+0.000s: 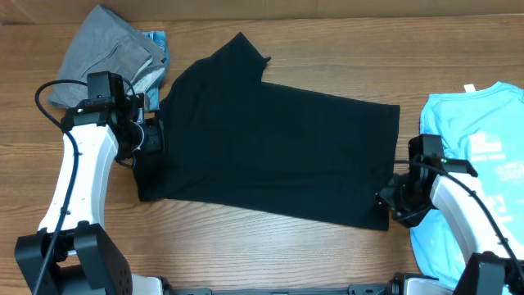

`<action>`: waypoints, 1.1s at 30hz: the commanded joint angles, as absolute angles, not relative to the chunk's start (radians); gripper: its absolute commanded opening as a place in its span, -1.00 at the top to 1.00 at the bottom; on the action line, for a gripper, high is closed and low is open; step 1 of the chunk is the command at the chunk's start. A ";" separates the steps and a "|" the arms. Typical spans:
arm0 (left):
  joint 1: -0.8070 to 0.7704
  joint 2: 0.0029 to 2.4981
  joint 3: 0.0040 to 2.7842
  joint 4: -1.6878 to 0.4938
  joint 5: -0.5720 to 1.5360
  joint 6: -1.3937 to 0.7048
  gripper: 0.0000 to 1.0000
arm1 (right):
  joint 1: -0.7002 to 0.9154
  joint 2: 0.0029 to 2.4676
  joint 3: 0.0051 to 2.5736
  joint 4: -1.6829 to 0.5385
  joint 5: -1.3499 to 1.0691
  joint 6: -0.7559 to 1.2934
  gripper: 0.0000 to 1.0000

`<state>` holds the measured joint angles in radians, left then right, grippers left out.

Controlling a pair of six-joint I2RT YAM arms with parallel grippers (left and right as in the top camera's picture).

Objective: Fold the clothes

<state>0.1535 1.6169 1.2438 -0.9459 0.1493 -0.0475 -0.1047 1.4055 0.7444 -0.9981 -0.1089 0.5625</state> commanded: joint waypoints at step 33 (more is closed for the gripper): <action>0.150 1.610 1.259 -0.941 0.149 -0.022 -0.22 | -0.107 1.335 0.714 -1.138 -0.217 0.595 0.92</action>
<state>0.1535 1.6169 1.2438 -0.9451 0.1493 -0.0471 -0.1047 1.3621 0.6853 -1.1206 -0.2016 0.5499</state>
